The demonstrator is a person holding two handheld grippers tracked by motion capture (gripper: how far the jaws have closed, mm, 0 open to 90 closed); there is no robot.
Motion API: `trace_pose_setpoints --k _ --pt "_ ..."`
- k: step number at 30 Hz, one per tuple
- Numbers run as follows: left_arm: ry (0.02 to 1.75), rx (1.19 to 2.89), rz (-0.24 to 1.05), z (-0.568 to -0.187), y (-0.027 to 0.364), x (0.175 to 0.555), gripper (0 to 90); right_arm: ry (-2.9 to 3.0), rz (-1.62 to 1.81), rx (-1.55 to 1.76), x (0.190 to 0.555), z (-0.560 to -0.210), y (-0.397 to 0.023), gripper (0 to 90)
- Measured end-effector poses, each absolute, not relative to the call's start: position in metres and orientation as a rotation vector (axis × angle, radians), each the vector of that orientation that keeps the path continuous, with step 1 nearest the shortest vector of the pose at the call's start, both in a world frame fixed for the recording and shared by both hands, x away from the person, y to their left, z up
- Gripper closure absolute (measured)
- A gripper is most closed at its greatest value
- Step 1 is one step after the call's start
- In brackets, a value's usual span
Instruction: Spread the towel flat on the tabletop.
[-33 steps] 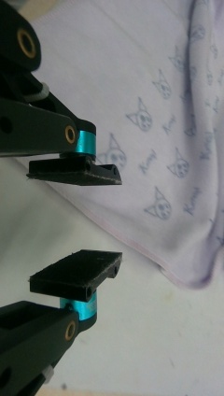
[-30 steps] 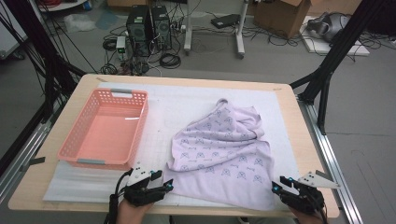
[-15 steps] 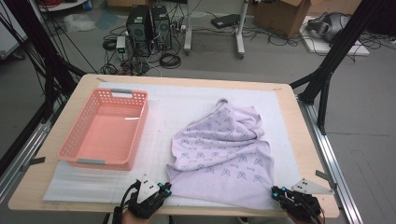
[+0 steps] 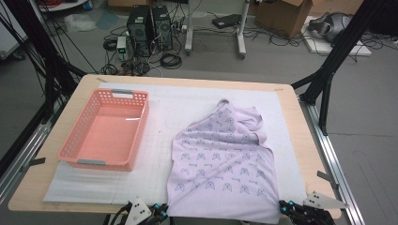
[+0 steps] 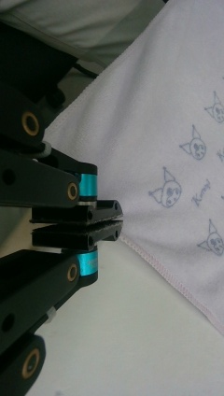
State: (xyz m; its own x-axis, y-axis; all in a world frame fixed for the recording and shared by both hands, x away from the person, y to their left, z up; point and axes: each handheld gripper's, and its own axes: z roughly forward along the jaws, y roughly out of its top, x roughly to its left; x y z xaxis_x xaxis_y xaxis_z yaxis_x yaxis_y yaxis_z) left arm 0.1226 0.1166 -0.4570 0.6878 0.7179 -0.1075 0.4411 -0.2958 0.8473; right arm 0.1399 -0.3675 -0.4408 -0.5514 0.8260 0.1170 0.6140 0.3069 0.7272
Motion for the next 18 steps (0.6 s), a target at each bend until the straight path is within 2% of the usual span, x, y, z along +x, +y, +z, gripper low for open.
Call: trace_pose_setpoints --k 3,4,5,6,7,9,13,18 --pt "0.871 1.948 0.315 -0.460 0.112 0.117 83.5 2.310 1.044 1.319 0.128 -0.443 -0.374 88.5" --pt "0.869 1.938 0.326 -0.460 0.111 0.118 74.1 2.308 1.053 1.326 0.127 -0.444 -0.376 88.2" --pt "0.877 1.921 0.338 -0.458 0.110 0.119 59.6 2.294 1.063 1.340 0.127 -0.444 -0.378 85.3" --pt "0.883 1.898 0.355 -0.456 0.112 0.122 51.1 2.278 1.078 1.350 0.127 -0.443 -0.380 78.6" --pt "0.887 1.875 0.380 -0.453 0.114 0.126 47.4 2.264 1.088 1.356 0.127 -0.442 -0.380 74.3" --pt "0.903 1.828 0.411 -0.448 0.121 0.135 44.7 2.230 1.119 1.354 0.129 -0.440 -0.380 65.8" --pt "0.976 1.780 0.385 -0.445 0.130 0.161 43.4 2.184 1.129 1.351 0.135 -0.438 -0.376 63.0" --pt "0.994 1.815 0.351 -0.446 0.117 0.197 43.4 2.158 1.086 1.340 0.154 -0.440 -0.369 57.7"
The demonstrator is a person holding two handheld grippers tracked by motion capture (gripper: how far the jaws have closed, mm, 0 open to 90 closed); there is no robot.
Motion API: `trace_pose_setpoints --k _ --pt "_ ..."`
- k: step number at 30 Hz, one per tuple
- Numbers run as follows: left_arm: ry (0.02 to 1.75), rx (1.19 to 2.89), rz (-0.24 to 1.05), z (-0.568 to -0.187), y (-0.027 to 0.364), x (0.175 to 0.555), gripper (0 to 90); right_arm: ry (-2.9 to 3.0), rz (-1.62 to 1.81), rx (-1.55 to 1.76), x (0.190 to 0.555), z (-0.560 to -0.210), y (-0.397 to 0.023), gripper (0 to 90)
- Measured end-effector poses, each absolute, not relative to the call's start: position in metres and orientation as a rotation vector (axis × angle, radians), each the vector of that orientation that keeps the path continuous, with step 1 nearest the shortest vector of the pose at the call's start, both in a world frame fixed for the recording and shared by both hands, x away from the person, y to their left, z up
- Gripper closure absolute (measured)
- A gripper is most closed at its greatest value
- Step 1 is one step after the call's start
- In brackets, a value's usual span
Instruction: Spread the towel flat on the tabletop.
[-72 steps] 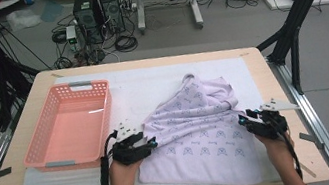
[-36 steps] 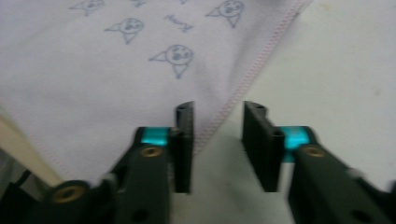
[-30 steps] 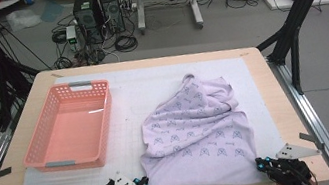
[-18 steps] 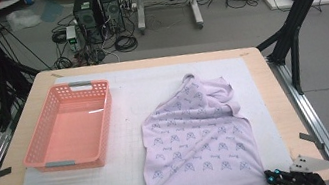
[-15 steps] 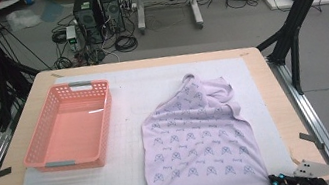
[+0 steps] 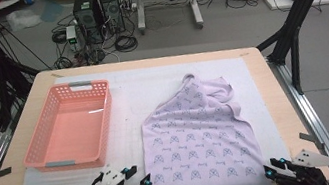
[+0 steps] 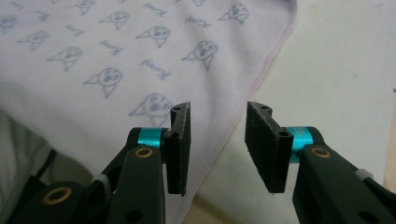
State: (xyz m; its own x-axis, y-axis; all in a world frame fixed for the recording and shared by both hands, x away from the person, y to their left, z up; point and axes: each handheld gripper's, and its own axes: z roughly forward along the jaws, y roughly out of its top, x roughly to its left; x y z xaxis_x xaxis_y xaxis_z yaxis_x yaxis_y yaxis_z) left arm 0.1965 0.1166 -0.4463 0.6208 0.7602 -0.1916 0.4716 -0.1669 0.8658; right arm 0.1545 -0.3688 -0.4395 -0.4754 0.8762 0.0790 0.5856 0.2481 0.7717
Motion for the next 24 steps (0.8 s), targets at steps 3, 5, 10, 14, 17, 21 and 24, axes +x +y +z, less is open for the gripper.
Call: trace_pose_setpoints --k 3,5,10,14,17,21,24 --pt "1.012 1.866 0.321 -0.449 0.104 0.216 39.0 2.148 1.055 1.357 0.168 -0.443 -0.366 54.4" --pt "1.027 1.903 0.294 -0.453 0.096 0.225 37.6 2.140 1.046 1.357 0.177 -0.445 -0.363 52.4" --pt "1.006 1.989 0.404 -0.454 0.083 0.224 45.5 2.149 0.994 1.351 0.190 -0.449 -0.355 52.0" --pt "0.990 2.005 0.386 -0.452 0.090 0.217 79.9 2.185 1.016 1.314 0.188 -0.449 -0.353 74.5" --pt "0.996 1.986 0.368 -0.453 0.096 0.206 86.3 2.222 1.047 1.308 0.185 -0.448 -0.353 85.9" --pt "0.972 1.985 0.344 -0.454 0.107 0.190 86.5 2.267 1.052 1.284 0.176 -0.446 -0.357 86.4" --pt "0.955 1.966 0.328 -0.456 0.113 0.175 86.4 2.310 1.053 1.248 0.165 -0.444 -0.358 86.6"
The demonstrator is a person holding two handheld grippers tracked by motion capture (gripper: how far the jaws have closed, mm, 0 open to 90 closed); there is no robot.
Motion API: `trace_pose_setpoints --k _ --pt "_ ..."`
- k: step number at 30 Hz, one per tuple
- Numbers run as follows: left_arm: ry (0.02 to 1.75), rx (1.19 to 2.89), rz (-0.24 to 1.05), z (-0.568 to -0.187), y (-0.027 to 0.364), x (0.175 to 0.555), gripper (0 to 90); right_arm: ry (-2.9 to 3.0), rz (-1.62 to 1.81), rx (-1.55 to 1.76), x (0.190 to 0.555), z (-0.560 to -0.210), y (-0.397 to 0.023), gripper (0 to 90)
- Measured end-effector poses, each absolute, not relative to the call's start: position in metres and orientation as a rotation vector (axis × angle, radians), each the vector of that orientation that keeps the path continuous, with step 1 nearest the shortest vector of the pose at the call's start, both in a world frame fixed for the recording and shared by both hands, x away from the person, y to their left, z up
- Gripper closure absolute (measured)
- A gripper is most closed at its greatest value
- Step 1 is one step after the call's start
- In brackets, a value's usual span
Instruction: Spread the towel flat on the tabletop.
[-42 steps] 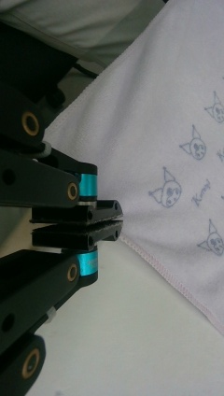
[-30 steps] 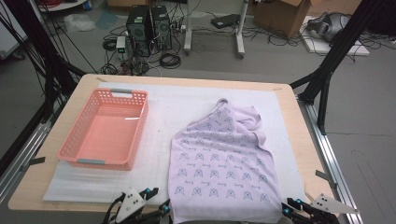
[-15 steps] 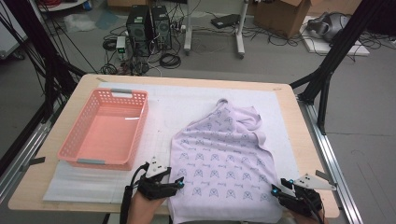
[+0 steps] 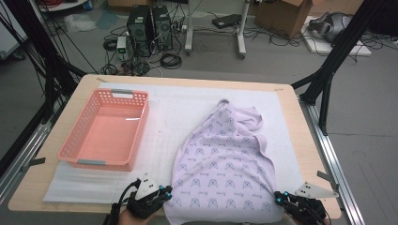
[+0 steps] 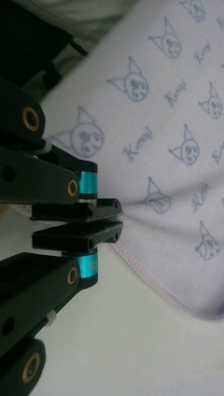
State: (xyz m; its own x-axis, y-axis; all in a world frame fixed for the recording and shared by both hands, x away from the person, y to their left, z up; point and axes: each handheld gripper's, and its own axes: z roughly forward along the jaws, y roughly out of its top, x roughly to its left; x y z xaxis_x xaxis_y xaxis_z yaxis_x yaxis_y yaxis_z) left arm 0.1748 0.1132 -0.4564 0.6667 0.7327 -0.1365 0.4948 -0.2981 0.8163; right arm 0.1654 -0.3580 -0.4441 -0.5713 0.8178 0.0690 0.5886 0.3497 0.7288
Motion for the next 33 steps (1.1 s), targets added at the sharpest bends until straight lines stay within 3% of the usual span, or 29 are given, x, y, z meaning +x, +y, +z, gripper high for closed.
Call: trace_pose_setpoints --k 5,9,12,15,18,21,23,25,26,33 --pt "0.919 1.960 0.326 -0.458 0.119 0.161 82.2 2.365 1.067 1.247 0.153 -0.443 -0.359 86.3" --pt "0.955 1.880 0.338 -0.455 0.122 0.170 55.7 2.298 1.112 1.260 0.156 -0.439 -0.356 68.3" --pt "0.979 1.823 0.345 -0.451 0.123 0.183 45.2 2.203 1.128 1.286 0.164 -0.437 -0.355 59.2" --pt "1.005 1.807 0.329 -0.448 0.120 0.202 43.8 2.146 1.072 1.315 0.177 -0.439 -0.353 53.3" --pt "1.029 1.834 0.300 -0.449 0.111 0.219 43.4 2.125 1.019 1.332 0.187 -0.443 -0.348 52.9" --pt "1.022 1.908 0.266 -0.453 0.097 0.228 44.3 2.140 0.975 1.336 0.194 -0.449 -0.345 53.9" --pt "0.990 1.957 0.322 -0.455 0.088 0.226 50.5 2.132 1.002 1.355 0.195 -0.450 -0.346 58.9" --pt "0.940 1.996 0.366 -0.455 0.084 0.221 78.3 2.148 1.033 1.371 0.194 -0.449 -0.349 78.5" --pt "0.950 1.996 0.360 -0.454 0.084 0.219 84.4 2.159 1.045 1.373 0.193 -0.449 -0.351 82.3" --pt "0.953 1.979 0.333 -0.454 0.102 0.190 85.9 2.245 1.080 1.359 0.174 -0.446 -0.360 85.4"
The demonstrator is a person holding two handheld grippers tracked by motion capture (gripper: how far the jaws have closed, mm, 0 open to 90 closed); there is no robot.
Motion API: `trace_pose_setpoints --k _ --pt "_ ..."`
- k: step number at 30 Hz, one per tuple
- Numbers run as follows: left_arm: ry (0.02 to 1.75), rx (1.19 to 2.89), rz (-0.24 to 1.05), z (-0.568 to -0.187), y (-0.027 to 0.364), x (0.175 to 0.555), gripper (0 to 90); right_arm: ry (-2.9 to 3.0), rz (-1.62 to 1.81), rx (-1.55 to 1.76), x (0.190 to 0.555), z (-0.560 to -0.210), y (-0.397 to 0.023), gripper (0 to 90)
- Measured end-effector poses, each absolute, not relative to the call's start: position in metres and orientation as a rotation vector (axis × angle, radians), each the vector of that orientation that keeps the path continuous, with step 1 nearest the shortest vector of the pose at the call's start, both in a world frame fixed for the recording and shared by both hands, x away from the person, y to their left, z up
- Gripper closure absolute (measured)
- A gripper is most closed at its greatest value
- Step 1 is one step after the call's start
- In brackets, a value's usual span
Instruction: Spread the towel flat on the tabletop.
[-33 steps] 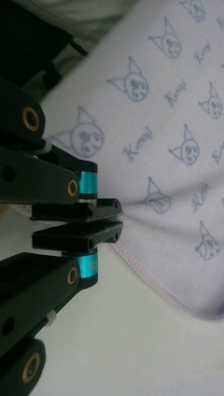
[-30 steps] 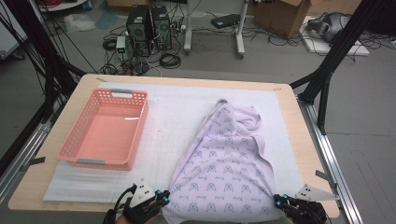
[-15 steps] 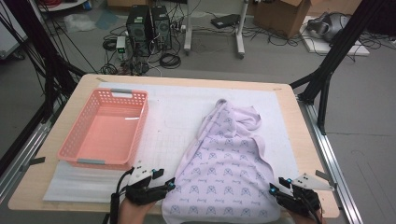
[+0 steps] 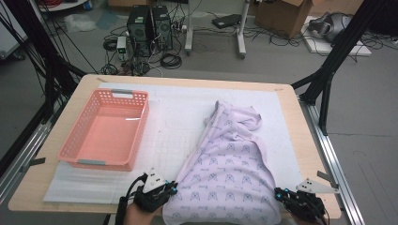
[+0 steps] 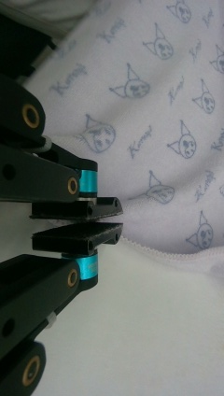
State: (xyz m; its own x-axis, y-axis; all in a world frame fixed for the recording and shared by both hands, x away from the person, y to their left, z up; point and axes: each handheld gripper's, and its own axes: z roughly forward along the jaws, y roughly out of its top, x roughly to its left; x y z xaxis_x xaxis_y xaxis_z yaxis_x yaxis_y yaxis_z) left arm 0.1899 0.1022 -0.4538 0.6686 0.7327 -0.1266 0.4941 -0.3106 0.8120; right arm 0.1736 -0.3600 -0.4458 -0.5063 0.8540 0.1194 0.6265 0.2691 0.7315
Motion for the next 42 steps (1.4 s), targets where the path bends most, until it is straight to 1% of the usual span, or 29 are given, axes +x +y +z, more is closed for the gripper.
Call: trace_pose_setpoints --k 4,6,7,8,10,11,12,15,23,25,27,31,33,35,37,39,40,42 --pt "0.937 1.961 0.304 -0.458 0.115 0.168 85.8 2.305 1.085 1.352 0.156 -0.444 -0.364 85.8" --pt "0.926 1.951 0.289 -0.459 0.116 0.163 84.9 2.327 1.089 1.342 0.148 -0.444 -0.364 85.4" --pt "0.924 1.943 0.288 -0.458 0.115 0.164 82.5 2.325 1.091 1.342 0.146 -0.443 -0.364 83.3" --pt "0.921 1.930 0.291 -0.457 0.114 0.166 77.9 2.317 1.097 1.342 0.146 -0.442 -0.364 79.0" --pt "0.931 1.894 0.300 -0.454 0.114 0.171 68.0 2.270 1.113 1.351 0.151 -0.441 -0.363 69.3" --pt "0.936 1.876 0.307 -0.452 0.114 0.174 61.1 2.248 1.123 1.341 0.154 -0.440 -0.362 66.9" --pt "0.935 1.861 0.310 -0.451 0.116 0.176 58.6 2.236 1.120 1.330 0.159 -0.439 -0.360 66.0" --pt "0.950 1.821 0.324 -0.448 0.121 0.185 54.8 2.213 1.100 1.294 0.172 -0.437 -0.353 66.5" --pt "0.940 1.777 0.323 -0.441 0.125 0.217 51.6 2.205 1.081 1.223 0.218 -0.433 -0.329 67.9" --pt "0.936 1.788 0.321 -0.441 0.122 0.228 52.1 2.212 1.071 1.205 0.232 -0.433 -0.323 68.2" --pt "0.927 1.799 0.323 -0.440 0.119 0.238 55.1 2.220 1.063 1.186 0.248 -0.432 -0.317 68.8" --pt "0.924 1.787 0.299 -0.440 0.115 0.257 55.2 2.244 1.046 1.147 0.279 -0.434 -0.303 69.2" --pt "0.931 1.782 0.287 -0.442 0.114 0.264 55.1 2.262 1.012 1.133 0.293 -0.437 -0.296 68.3" --pt "0.935 1.785 0.282 -0.443 0.113 0.268 54.7 2.262 0.955 1.109 0.305 -0.440 -0.289 65.4" --pt "0.945 1.787 0.280 -0.445 0.112 0.270 54.1 2.272 0.895 1.101 0.316 -0.445 -0.285 66.3" --pt "0.950 1.787 0.278 -0.446 0.112 0.271 53.9 2.251 0.888 1.114 0.321 -0.445 -0.286 80.0" --pt "0.953 1.789 0.278 -0.447 0.113 0.270 53.9 2.248 0.873 1.115 0.321 -0.444 -0.287 83.5" --pt "0.959 1.788 0.274 -0.449 0.114 0.269 53.9 2.231 0.869 1.133 0.322 -0.442 -0.293 85.1"
